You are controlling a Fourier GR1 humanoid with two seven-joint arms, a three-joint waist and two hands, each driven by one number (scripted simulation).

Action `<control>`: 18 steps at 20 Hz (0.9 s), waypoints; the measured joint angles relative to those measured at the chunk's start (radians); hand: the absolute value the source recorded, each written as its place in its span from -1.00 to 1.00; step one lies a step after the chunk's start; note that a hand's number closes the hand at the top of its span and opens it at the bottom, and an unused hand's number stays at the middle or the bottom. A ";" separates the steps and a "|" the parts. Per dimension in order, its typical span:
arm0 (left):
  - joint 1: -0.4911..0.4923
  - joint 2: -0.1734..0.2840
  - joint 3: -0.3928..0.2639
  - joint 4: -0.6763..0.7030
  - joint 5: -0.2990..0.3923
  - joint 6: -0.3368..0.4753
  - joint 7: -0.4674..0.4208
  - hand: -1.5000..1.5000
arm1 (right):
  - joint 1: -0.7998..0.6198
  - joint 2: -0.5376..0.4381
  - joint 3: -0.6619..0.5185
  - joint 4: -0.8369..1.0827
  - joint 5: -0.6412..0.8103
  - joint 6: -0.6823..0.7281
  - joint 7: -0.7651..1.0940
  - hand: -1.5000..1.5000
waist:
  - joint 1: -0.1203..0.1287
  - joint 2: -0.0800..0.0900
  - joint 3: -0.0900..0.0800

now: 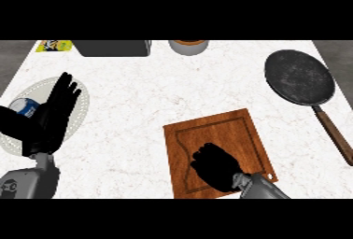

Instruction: Pick the sweet potato from the cutting board and place it in the pan

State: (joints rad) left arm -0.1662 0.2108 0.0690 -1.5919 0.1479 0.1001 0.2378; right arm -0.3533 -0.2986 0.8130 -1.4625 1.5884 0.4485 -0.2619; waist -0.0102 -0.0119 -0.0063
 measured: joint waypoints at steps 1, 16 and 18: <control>0.005 0.000 0.004 -0.003 -0.001 0.003 -0.002 0.00 | 0.013 0.017 -0.070 0.003 -0.035 0.007 0.031 1.00 | -0.008 0.003 0.001; 0.019 0.002 0.007 -0.004 0.000 -0.013 -0.008 0.00 | -0.099 0.207 -0.671 -0.204 -0.210 -0.101 0.458 1.00 | -0.001 0.009 0.006; 0.015 -0.001 0.011 -0.004 0.001 -0.014 -0.006 0.00 | -0.138 0.201 -0.714 -0.219 -0.227 -0.084 0.471 1.00 | 0.004 0.010 0.006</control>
State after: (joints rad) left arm -0.1509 0.2098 0.0797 -1.5963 0.1491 0.0865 0.2315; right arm -0.4909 -0.0972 0.0987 -1.6820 1.3611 0.3648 0.2092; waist -0.0062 -0.0022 -0.0002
